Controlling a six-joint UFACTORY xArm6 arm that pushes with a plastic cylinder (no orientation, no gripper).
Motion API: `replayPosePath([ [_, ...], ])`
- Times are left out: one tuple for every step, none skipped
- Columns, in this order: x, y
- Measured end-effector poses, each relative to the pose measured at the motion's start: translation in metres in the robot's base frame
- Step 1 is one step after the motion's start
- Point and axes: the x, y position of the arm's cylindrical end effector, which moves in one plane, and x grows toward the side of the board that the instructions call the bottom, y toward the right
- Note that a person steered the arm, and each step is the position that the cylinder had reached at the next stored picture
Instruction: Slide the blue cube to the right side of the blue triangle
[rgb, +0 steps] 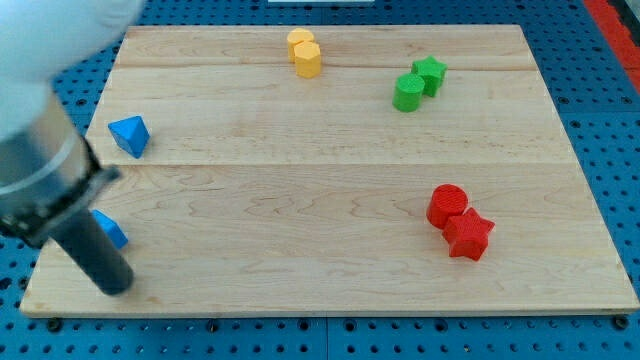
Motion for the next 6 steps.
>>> replayPosePath([
  [-0.053,0.008],
  [-0.065,0.026],
  [-0.026,0.013],
  [-0.018,-0.058],
  [-0.034,-0.054],
  [-0.068,0.014],
])
